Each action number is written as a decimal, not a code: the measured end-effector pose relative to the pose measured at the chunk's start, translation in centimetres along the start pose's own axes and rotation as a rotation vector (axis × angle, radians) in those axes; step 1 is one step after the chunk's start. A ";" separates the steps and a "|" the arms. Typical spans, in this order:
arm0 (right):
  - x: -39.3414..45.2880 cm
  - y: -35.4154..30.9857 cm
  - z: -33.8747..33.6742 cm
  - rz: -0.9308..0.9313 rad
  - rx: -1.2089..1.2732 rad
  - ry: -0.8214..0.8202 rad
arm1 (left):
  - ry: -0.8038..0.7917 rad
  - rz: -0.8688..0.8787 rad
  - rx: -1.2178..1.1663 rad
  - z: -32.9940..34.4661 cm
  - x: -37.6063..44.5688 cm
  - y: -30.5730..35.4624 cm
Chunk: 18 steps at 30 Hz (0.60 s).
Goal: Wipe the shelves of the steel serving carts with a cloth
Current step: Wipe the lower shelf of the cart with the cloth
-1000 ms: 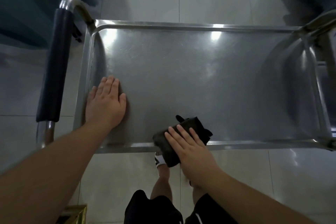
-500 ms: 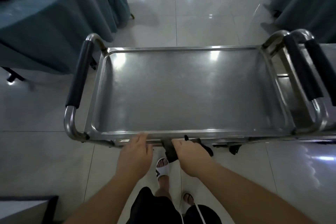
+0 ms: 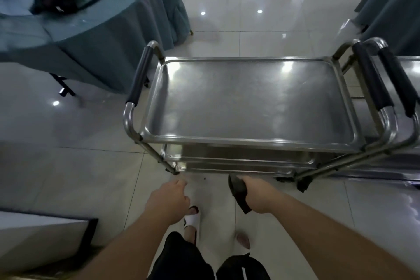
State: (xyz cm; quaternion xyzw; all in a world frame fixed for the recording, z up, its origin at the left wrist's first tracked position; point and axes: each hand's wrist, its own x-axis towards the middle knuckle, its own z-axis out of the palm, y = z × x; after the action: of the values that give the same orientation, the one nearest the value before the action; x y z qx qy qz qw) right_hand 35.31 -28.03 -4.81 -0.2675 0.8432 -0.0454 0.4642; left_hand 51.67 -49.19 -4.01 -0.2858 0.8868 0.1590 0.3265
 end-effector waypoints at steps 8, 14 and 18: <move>2.5 -7.3 3.2 0.010 0.058 -0.011 | 0.007 0.050 0.077 0.2 0.3 -6.7; 7.1 -15.1 6.0 0.056 0.065 0.047 | -0.057 0.079 0.044 0.6 3.6 -14.3; 10.3 -18.4 7.8 0.070 0.100 0.083 | -0.070 0.092 0.009 0.6 6.6 -18.0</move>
State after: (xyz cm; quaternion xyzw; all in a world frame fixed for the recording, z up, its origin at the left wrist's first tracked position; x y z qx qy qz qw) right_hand 44.74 -47.49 -11.00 -0.2124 0.8671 -0.0822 0.4431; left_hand 58.83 -65.75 -10.56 -0.2375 0.8878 0.1799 0.3508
